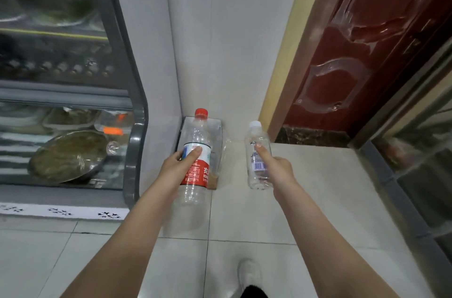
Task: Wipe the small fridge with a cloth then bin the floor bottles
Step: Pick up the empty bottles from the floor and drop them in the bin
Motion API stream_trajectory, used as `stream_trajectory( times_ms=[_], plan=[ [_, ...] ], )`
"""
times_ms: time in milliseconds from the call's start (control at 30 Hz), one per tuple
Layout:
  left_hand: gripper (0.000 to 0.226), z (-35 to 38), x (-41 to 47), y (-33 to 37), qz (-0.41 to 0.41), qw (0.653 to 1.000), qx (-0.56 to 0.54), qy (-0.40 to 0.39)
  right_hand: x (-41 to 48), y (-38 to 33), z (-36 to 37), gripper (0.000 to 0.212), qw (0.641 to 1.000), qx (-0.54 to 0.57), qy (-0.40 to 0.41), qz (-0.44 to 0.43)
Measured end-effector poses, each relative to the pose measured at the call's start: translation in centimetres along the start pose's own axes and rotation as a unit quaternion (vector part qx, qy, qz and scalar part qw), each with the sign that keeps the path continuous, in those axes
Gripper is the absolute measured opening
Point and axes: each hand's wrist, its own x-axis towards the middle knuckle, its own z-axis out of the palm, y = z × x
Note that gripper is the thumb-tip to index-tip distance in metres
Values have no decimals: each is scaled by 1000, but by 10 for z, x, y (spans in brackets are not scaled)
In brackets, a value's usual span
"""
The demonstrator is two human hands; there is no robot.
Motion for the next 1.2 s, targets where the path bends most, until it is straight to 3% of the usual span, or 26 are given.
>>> stream_trajectory(
  times_ms=[267, 633, 733, 1033, 1200],
  plan=[
    [26, 33, 152, 18, -35, 997, 1, 70, 174, -46, 38, 52, 997, -45, -62, 28],
    [38, 36, 330, 12, -127, 984, 2, 122, 350, -53, 119, 60, 977, -118, -99, 144],
    [41, 28, 383, 2, -159, 981, 12, 108, 394, -43, 148, 69, 973, -146, -89, 155],
    [42, 19, 531, -54, -238, 967, 57, 64, 515, 19, 230, 56, 946, -256, -90, 178],
    [23, 16, 598, -118, -266, 958, 69, 82, 581, 78, 266, 63, 925, -310, -112, 190]
  ],
)
